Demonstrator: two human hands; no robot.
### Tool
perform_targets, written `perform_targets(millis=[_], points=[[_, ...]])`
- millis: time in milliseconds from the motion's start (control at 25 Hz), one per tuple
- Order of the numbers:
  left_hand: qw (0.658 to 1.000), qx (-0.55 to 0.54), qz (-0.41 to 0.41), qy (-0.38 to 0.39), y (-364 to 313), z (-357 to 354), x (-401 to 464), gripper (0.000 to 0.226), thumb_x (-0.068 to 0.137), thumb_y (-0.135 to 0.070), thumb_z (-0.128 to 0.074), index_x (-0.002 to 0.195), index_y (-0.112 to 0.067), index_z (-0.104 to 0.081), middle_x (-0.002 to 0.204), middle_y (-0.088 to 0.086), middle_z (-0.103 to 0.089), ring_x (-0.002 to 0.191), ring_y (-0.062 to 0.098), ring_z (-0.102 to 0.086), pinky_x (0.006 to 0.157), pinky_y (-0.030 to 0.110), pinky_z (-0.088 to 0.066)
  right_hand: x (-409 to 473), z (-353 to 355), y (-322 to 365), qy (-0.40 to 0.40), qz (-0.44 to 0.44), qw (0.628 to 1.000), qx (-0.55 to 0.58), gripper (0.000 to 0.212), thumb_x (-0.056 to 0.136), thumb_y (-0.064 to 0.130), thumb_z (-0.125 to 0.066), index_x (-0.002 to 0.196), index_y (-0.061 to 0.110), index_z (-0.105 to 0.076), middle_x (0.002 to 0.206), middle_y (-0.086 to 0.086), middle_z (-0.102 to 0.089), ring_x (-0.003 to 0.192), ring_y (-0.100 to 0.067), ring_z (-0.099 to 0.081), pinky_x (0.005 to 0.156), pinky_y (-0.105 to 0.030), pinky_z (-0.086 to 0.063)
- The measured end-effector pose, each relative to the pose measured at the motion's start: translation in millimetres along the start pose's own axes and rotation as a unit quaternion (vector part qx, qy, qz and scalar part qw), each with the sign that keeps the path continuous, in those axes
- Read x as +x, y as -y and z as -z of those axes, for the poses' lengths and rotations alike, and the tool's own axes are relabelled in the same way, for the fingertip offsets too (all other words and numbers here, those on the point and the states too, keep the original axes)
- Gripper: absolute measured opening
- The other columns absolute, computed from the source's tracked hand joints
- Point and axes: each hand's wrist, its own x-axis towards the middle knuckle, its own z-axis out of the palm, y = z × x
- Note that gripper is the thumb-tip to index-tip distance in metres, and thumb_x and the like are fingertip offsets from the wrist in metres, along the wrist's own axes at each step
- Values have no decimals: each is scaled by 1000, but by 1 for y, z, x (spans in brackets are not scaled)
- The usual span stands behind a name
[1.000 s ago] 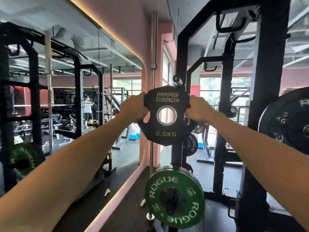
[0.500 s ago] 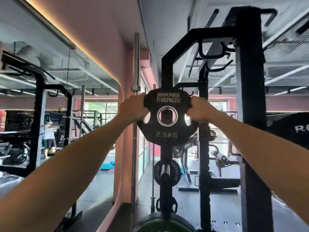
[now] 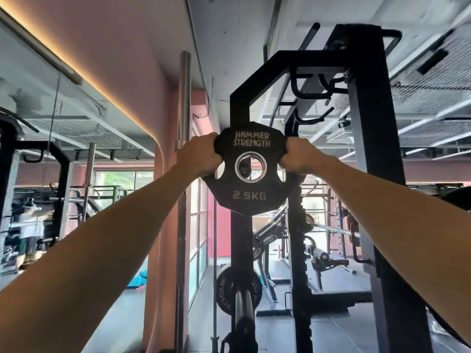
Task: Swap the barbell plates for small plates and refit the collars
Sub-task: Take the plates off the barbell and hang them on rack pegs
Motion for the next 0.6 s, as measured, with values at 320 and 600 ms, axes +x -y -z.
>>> perform_targets(millis=[320,600], points=[[999,27,-2,-29,33,-56,49,30,81,-15,-60,110,-13,-59,97,12,-67,94,34,-60,73,34,-43,56,-50,-20,19,-8,999,43,12,79,2,-51,78,-6,-59,73,-24,-65,69,-38,-67,45,-23,-43],[999,7,36,-39,80,-148,81,26,86,-17,-50,112,-15,-48,85,7,-60,87,36,-61,68,34,-41,115,-121,-48,-35,-3,999,10,9,82,10,-46,92,9,-47,91,-14,-58,82,-35,-58,68,-36,-48]])
